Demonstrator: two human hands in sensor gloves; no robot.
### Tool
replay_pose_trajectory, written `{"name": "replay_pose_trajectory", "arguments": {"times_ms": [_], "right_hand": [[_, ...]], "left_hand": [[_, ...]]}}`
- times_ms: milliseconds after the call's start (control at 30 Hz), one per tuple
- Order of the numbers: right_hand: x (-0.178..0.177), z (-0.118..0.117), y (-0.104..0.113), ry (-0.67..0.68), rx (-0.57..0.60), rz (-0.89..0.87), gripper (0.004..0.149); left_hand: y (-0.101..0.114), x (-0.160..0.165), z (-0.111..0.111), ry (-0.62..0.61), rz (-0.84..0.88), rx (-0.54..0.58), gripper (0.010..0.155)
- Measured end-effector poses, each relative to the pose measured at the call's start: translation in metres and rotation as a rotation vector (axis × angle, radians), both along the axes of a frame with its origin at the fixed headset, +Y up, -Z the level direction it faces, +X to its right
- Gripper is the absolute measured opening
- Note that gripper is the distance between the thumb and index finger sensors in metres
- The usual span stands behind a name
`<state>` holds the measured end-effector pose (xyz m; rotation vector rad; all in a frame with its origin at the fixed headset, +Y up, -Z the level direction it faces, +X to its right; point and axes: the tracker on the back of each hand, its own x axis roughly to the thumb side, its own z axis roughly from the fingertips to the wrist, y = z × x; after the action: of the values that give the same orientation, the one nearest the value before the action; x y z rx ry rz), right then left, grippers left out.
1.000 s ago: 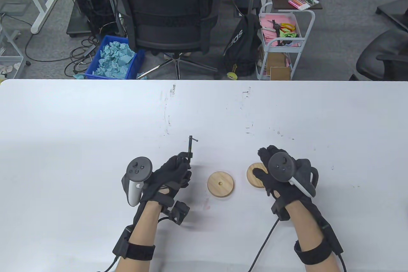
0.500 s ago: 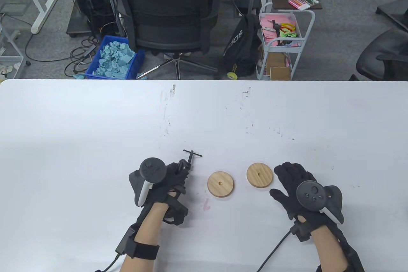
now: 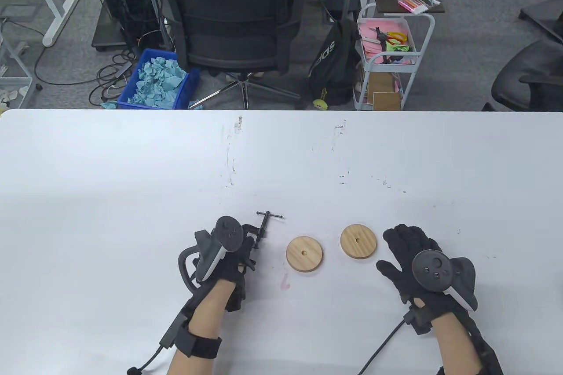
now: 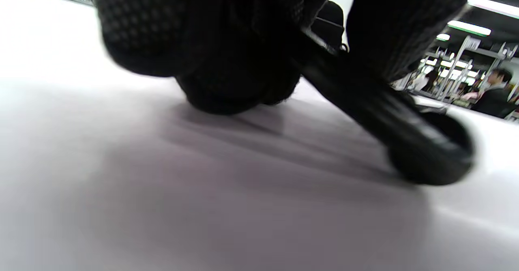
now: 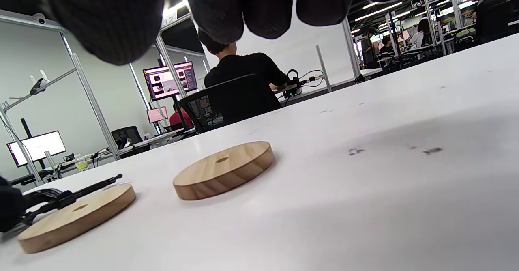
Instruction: Unscrew the clamp open
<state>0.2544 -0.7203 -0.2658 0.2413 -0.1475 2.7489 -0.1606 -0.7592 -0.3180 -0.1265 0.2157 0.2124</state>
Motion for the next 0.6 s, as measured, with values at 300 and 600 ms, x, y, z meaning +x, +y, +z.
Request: {"name": "replay_pose_trajectory", "arguments": {"times_ms": [300, 600], "right_hand": [[0.000, 0.000, -0.001, -0.006, -0.020, 0.017, 0.073], [0.001, -0.002, -0.004, -0.007, -0.062, 0.033, 0.075]], "left_hand": [[-0.001, 0.014, -0.001, -0.030, -0.147, -0.005, 0.056], [0.023, 0.017, 0.012, -0.117, -0.149, 0.104, 0.056]]}}
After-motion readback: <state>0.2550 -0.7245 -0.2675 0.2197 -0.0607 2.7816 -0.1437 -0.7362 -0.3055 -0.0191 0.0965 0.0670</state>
